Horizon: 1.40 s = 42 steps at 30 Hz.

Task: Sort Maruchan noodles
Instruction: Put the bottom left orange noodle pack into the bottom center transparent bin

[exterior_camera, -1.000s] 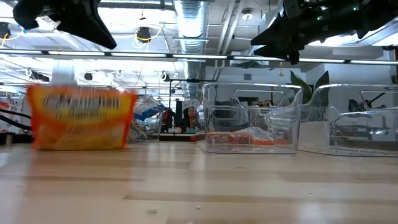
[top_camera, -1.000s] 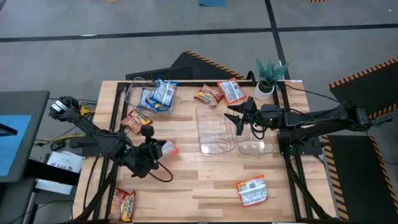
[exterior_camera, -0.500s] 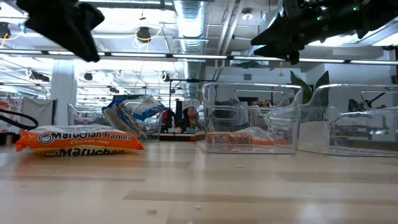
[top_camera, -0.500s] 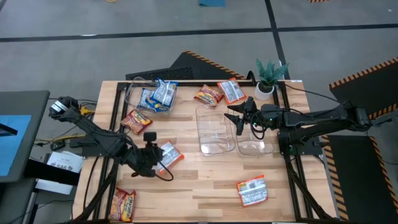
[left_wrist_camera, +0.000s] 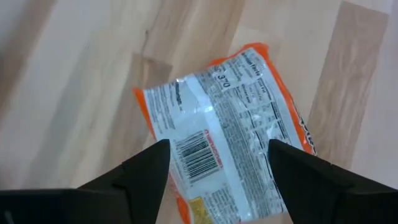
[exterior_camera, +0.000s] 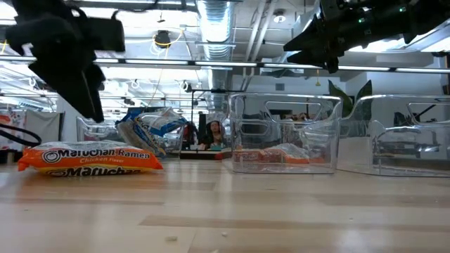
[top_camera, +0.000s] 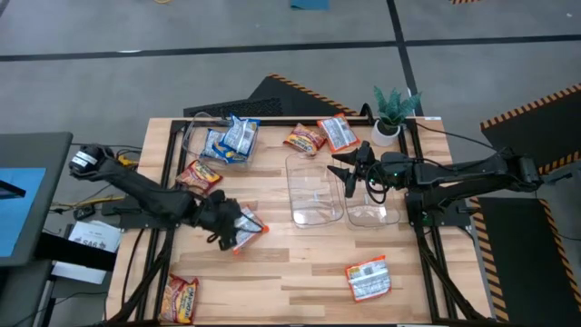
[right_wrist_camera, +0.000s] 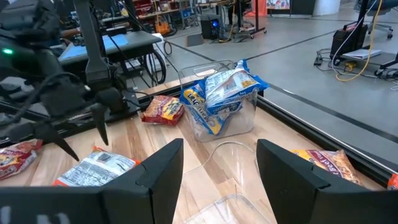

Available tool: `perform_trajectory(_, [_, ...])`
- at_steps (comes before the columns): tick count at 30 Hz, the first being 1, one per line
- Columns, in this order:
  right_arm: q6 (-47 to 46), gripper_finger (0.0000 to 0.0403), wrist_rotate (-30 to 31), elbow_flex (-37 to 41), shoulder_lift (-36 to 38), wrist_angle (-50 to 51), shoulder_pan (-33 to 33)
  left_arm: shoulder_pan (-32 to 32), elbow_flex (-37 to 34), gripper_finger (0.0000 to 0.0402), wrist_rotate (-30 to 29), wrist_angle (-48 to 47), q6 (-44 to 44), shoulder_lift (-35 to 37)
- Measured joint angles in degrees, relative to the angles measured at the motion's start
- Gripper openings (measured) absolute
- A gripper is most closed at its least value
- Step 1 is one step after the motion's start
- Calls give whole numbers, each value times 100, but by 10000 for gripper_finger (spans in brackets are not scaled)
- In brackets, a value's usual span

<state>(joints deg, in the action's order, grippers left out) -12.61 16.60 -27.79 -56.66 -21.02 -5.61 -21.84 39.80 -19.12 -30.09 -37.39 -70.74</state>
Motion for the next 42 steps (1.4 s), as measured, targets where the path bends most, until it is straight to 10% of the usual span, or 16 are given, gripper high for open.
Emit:
perform_trajectory(21, [1, 226, 0, 1, 0, 68, -1, 772, -1175, 246, 1267, 1492, -892, -274])
perform_trajectory(29, [-45, 226, 0, 0, 0, 72, 0, 775, -1173, 32, 1070, 1475, -318, -278])
perform_trajectory(42, [-49, 226, 0, 0, 0, 96, -2, 773, 68, 2, 99, 626, 1018, 660])
